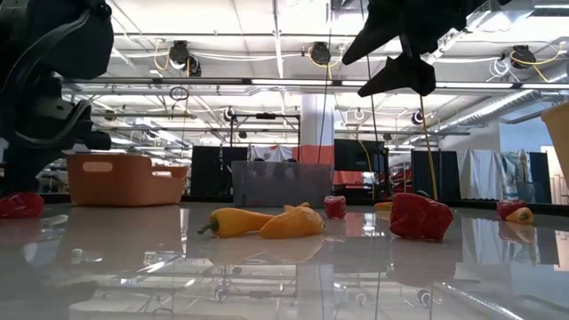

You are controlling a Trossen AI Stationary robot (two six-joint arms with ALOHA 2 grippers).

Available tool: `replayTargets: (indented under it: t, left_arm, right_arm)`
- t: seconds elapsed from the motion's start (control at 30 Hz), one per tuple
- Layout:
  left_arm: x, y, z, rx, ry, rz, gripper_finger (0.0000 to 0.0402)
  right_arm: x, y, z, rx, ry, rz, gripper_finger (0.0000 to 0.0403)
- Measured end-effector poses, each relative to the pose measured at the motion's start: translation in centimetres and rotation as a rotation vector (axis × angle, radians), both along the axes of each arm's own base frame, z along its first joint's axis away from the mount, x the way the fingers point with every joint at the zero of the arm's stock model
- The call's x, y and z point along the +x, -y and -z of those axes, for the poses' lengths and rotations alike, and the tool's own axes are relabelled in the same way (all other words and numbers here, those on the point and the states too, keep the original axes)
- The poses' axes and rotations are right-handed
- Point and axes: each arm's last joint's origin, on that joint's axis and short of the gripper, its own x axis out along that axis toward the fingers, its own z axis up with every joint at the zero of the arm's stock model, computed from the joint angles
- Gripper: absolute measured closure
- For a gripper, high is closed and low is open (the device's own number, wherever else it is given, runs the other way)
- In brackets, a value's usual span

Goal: Sort produce into baskets
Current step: Put the orange chili pepper into the black bin

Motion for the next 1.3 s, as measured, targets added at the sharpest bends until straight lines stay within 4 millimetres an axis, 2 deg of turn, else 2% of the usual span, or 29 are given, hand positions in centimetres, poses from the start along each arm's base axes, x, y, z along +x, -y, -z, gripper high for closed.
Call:
replayTargets:
  t: [0.23, 0.43, 0.67, 0.8, 1.0, 1.2, 1.3]
  left_arm:
    - [0.2, 0.1, -0.2, -0.007, 0.009, -0.022, 0.0388]
    - [0.8, 0.1, -1.0, 0.037, 0.053, -0.061, 0.0388]
    - [2.1, -2.1, -2.9, 0.163, 0.167, -0.199, 0.0387]
    - [4.1, -3.9, -4.8, 0.193, 0.273, -0.255, 0.0386]
    - [8.6, -7.0, -8.8, 0.133, 0.527, -0.311, 0.0386]
    - [11.7, -12.2, -12.9, 0.097, 0.799, -0.441, 0.0386]
    - [12.2, -15.4, -13.7, 0.049, 0.900, -0.528, 0.0386]
  right_arm:
    - [0.0, 0.0, 0.0, 0.000, 0.000, 0.000, 0.0110]
    - [0.0, 0.0, 0.0, 0.011, 0.002, 0.008, 0.0110]
    - [0.0, -0.1, 0.0, 0.053, 0.001, -0.004, 0.0110]
    - [0.0, -0.2, 0.1, 0.092, -0.003, -0.026, 0.0110]
    - [0.0, -0.3, 0.1, 0.139, 0.003, 0.003, 0.0110]
    - [0.0, -0.2, 0.1, 0.179, 0.009, 0.032, 0.0110]
    - [-0.1, -0.2, 0.1, 0.199, 0.007, 0.049, 0.0110]
